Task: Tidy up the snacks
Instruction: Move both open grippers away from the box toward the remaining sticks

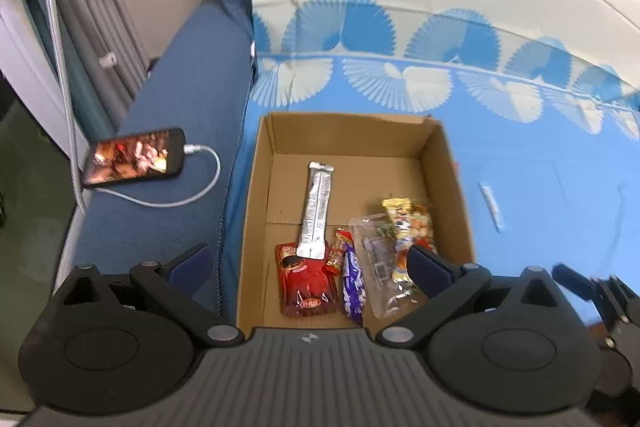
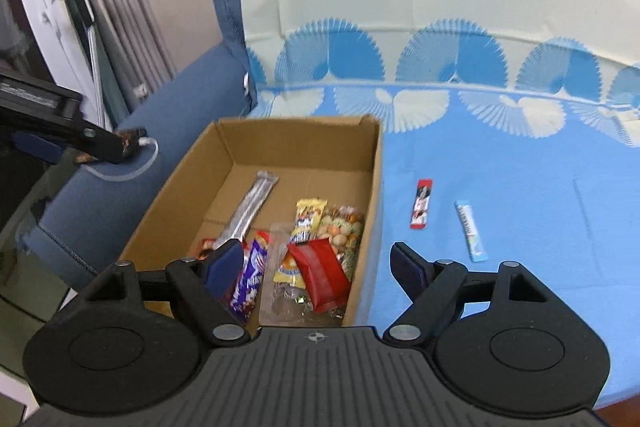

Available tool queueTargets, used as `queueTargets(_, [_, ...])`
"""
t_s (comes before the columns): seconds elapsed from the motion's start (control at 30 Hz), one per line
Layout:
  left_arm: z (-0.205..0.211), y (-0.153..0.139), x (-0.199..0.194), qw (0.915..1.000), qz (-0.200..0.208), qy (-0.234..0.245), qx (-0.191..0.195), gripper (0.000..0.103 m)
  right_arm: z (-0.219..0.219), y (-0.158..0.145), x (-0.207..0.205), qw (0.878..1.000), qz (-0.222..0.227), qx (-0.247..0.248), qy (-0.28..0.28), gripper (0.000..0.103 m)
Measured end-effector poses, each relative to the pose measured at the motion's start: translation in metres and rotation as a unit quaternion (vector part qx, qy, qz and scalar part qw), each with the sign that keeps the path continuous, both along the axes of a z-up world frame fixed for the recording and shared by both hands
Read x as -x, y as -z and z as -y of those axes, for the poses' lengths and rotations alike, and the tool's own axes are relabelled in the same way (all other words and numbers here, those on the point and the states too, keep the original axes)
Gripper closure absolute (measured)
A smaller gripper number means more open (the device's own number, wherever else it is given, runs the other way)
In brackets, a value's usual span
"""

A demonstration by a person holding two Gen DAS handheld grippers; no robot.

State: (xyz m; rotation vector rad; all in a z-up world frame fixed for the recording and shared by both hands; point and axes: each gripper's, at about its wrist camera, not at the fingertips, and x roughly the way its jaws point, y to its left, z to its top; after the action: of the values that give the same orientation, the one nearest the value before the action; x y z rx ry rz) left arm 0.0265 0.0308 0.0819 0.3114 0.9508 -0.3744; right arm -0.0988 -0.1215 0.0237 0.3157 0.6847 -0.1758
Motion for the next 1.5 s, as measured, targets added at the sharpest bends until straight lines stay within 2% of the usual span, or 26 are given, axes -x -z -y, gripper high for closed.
queueTargets(0.1, [-0.001,-0.036,0.025,0.9999,0.009,0.010,0.009,0.000,0.004,-0.009,0.016,1.000,0.014,0.010,0.014,0.021])
queueTargets(0.37, [-0.005,-0.130,0.072,0.9965,0.026,0.021,0.077,0.000,0.021,-0.021,0.056,0.997,0.028,0.035,0.056,0.021])
queueTargets(0.47, [-0.006,-0.161,0.092,0.9925,0.059,0.022,0.105,0.000,0.026,-0.022,0.067,0.996,0.028,0.041,0.071,0.021])
queueTargets(0.63, [0.001,-0.194,0.124,0.9858,0.104,0.045,0.125,0.000,0.030,-0.021,0.077,0.995,0.029,0.051,0.084,0.021])
queueTargets(0.93, [-0.002,-0.208,0.149,0.9808,0.122,0.060,0.140,0.000,0.038,-0.014,0.084,0.994,0.019,0.051,0.099,0.020])
queueTargets(1.07, [-0.006,-0.209,0.142,0.9819,0.107,0.049,0.149,0.000,0.045,-0.009,0.084,0.993,0.014,0.044,0.107,0.019])
queueTargets(1.2, [-0.006,-0.209,0.130,0.9796,0.115,0.046,0.158,0.000,0.055,0.000,0.079,0.993,0.016,0.040,0.114,0.017])
queueTargets(1.33, [0.008,-0.187,0.096,0.9877,0.079,0.027,0.132,0.000,0.076,0.028,0.061,0.992,0.000,0.030,0.122,0.014])
queueTargets(1.4, [0.017,-0.170,0.077,0.9920,0.067,0.011,0.107,0.000,0.093,0.051,0.046,0.991,-0.016,0.024,0.131,0.013])
queueTargets(1.5, [0.034,-0.136,0.042,0.9977,0.032,-0.013,0.059,0.000,0.119,0.091,0.018,0.990,-0.041,0.039,0.132,0.013])
